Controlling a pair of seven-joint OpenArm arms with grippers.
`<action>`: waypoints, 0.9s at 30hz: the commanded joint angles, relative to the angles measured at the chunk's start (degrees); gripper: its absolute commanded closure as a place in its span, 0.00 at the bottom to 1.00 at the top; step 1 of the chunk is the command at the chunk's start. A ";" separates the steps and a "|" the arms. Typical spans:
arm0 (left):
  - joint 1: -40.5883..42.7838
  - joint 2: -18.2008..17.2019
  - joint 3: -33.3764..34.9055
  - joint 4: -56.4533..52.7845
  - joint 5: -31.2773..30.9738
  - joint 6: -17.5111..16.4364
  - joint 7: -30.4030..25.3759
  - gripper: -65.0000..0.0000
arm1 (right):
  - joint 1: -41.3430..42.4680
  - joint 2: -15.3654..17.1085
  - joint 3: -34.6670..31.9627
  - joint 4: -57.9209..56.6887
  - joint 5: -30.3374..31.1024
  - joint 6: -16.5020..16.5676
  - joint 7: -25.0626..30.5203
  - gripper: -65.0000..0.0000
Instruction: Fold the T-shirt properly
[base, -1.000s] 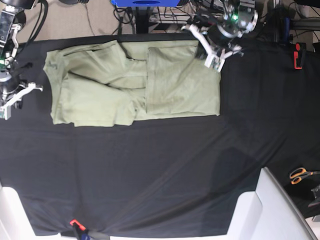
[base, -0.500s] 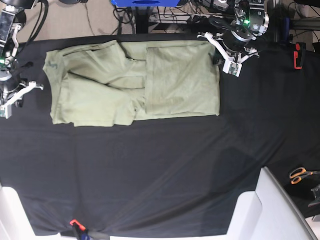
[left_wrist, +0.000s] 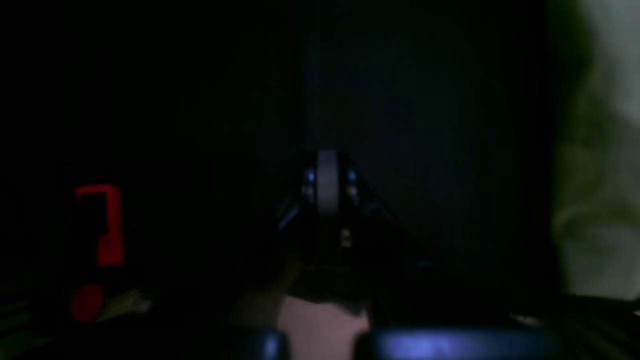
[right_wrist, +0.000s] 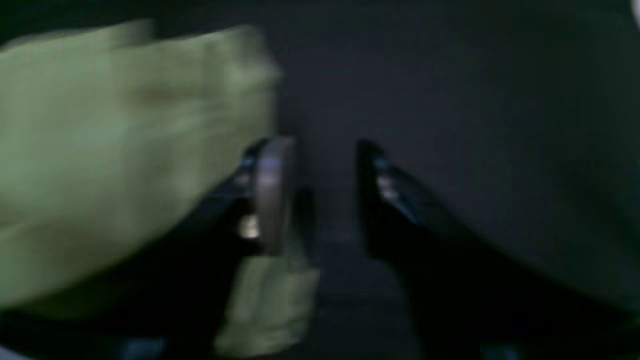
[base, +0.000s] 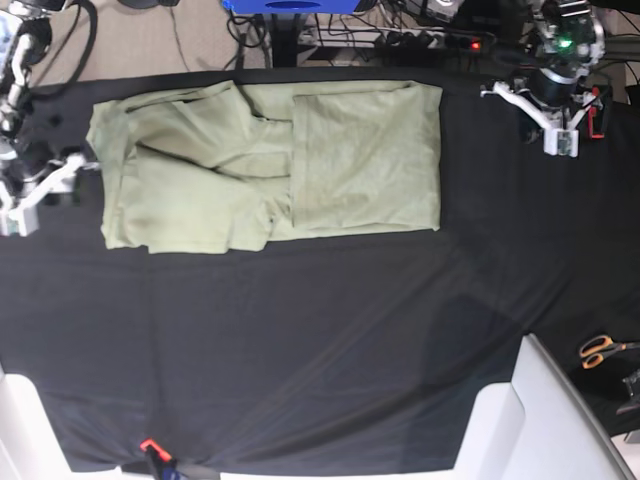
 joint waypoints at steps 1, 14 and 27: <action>0.78 -0.89 -1.93 0.52 -2.76 -1.31 -0.55 1.00 | 0.59 0.69 2.28 1.80 4.31 1.72 -2.27 0.47; 3.06 -0.89 -8.53 -3.78 -12.16 -11.51 -0.91 1.00 | 15.89 12.29 18.28 -30.73 16.44 8.36 -29.35 0.23; 3.06 -0.63 -8.35 -4.13 -12.25 -11.51 -0.91 1.00 | 18.26 8.42 7.64 -42.95 16.44 8.36 -29.61 0.23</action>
